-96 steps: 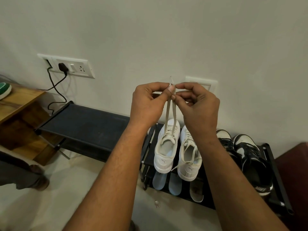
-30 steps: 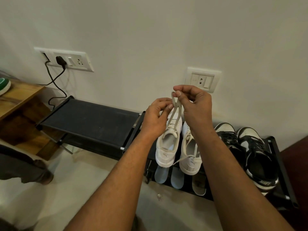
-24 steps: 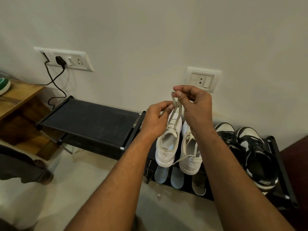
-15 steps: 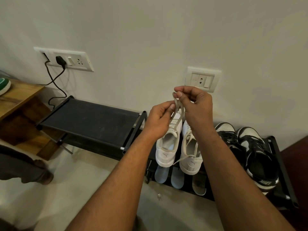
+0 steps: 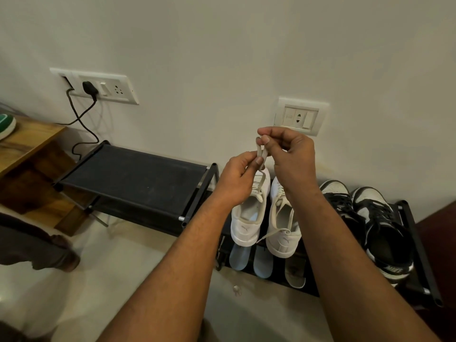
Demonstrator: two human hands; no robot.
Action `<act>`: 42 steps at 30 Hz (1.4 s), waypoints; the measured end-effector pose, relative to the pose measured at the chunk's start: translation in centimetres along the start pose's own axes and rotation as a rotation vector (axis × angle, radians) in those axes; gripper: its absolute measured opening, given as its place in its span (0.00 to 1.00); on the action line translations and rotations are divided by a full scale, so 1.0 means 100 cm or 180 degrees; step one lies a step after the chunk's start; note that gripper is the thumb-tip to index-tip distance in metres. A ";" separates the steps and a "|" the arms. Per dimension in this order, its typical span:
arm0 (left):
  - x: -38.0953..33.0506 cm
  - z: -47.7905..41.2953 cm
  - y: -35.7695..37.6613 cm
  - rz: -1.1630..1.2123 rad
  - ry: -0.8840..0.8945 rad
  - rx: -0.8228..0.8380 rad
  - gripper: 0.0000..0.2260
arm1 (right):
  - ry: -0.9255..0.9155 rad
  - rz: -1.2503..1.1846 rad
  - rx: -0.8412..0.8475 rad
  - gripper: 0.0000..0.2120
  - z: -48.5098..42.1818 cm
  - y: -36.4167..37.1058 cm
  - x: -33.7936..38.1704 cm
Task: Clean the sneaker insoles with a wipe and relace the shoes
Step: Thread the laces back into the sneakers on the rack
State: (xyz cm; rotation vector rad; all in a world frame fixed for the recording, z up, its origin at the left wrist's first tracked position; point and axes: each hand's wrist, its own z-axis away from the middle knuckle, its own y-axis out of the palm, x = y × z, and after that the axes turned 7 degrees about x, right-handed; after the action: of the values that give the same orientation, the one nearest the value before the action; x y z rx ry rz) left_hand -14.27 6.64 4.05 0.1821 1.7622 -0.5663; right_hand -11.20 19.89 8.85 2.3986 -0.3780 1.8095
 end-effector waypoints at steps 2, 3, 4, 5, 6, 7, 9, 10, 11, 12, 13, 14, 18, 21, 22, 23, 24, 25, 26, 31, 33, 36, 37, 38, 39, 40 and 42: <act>-0.004 0.001 -0.001 -0.0021 -0.0073 0.0056 0.16 | 0.0042 -0.0045 0.0034 0.08 0.000 -0.001 0.000; -0.005 0.002 -0.002 -0.0042 -0.0108 0.0101 0.17 | 0.0067 -0.0079 0.0044 0.08 0.001 -0.002 0.001; -0.005 0.003 -0.002 -0.0065 -0.0141 0.0157 0.16 | 0.0090 -0.0094 0.0043 0.08 0.001 -0.002 0.002; -0.005 0.004 -0.003 -0.0060 -0.0152 0.0229 0.14 | 0.0124 -0.0113 0.0040 0.09 0.002 -0.002 0.002; -0.004 0.004 -0.004 -0.0042 -0.0155 0.0296 0.13 | 0.0153 -0.0136 0.0032 0.09 0.003 -0.002 0.002; -0.003 0.003 -0.006 -0.0002 -0.0166 0.0345 0.13 | 0.0153 -0.0139 0.0021 0.09 0.003 -0.003 0.001; 0.000 0.003 -0.009 0.0047 -0.0183 0.0327 0.13 | 0.0058 -0.0034 0.0008 0.09 0.001 -0.007 -0.003; 0.001 0.003 -0.012 0.0046 -0.0182 0.0262 0.13 | 0.0021 0.0036 0.0019 0.10 0.000 -0.009 -0.005; 0.004 0.002 -0.014 0.0015 -0.0178 0.0149 0.13 | 0.0004 0.0097 0.0052 0.10 -0.001 -0.011 -0.007; 0.006 0.001 -0.017 -0.0029 -0.0165 0.0025 0.12 | 0.0000 0.0170 0.0104 0.10 -0.001 -0.013 -0.009; 0.010 0.000 -0.019 -0.0100 -0.0145 -0.0095 0.12 | 0.0003 0.0251 0.0169 0.11 -0.001 -0.015 -0.012; 0.012 -0.001 -0.021 -0.0185 -0.0120 -0.0196 0.11 | 0.0011 0.0333 0.0236 0.12 -0.001 -0.017 -0.014; 0.014 0.000 -0.021 -0.0588 -0.0112 -0.0312 0.10 | 0.0092 0.0578 0.0342 0.12 0.000 -0.024 -0.026; 0.012 0.001 -0.022 -0.0955 -0.0048 -0.0368 0.11 | 0.0213 0.0827 0.0348 0.12 0.002 -0.029 -0.038; 0.011 0.001 -0.023 -0.1041 -0.0017 -0.0396 0.11 | 0.0243 0.0928 0.0350 0.12 0.003 -0.030 -0.043; 0.010 0.001 -0.023 -0.1110 0.0007 -0.0419 0.10 | 0.0264 0.1017 0.0346 0.11 0.005 -0.029 -0.049; 0.009 0.000 -0.024 -0.1170 0.0031 -0.0441 0.10 | 0.0281 0.1078 0.0352 0.11 0.007 -0.028 -0.054; 0.009 0.000 -0.024 -0.1218 0.0040 -0.0469 0.10 | 0.0298 0.1127 0.0370 0.10 0.009 -0.027 -0.059; 0.008 0.000 -0.024 -0.1236 0.0037 -0.0501 0.09 | 0.0311 0.1171 0.0389 0.10 0.010 -0.024 -0.063; 0.000 -0.001 -0.023 -0.1297 0.0004 -0.0621 0.08 | 0.0328 0.1350 0.0306 0.08 0.018 -0.012 -0.078; -0.001 -0.001 -0.022 -0.1431 -0.0007 -0.0612 0.07 | 0.0340 0.1413 0.0264 0.08 0.023 -0.005 -0.082; -0.003 0.000 -0.022 -0.1642 -0.0011 -0.0578 0.08 | 0.0223 0.1613 0.0184 0.10 0.029 0.006 -0.086; -0.004 0.000 -0.021 -0.1713 -0.0018 -0.0562 0.08 | 0.0187 0.1685 0.0159 0.10 0.031 0.009 -0.086; -0.006 0.000 -0.021 -0.1791 -0.0032 -0.0543 0.08 | 0.0147 0.1739 0.0141 0.10 0.033 0.012 -0.086; -0.007 0.000 -0.020 -0.1859 -0.0040 -0.0526 0.08 | 0.0096 0.1778 0.0142 0.09 0.034 0.014 -0.085; -0.008 0.000 -0.020 -0.1899 -0.0038 -0.0521 0.09 | 0.0042 0.1807 0.0165 0.09 0.035 0.017 -0.085; -0.008 0.000 -0.020 -0.1908 -0.0028 -0.0543 0.08 | -0.0030 0.1846 0.0249 0.08 0.034 0.020 -0.087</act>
State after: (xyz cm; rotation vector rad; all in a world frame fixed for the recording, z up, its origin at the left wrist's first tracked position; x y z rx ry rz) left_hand -14.89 5.09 5.35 -0.4833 1.8417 -0.8325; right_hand -10.81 18.25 -0.52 2.5250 -1.1211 2.0455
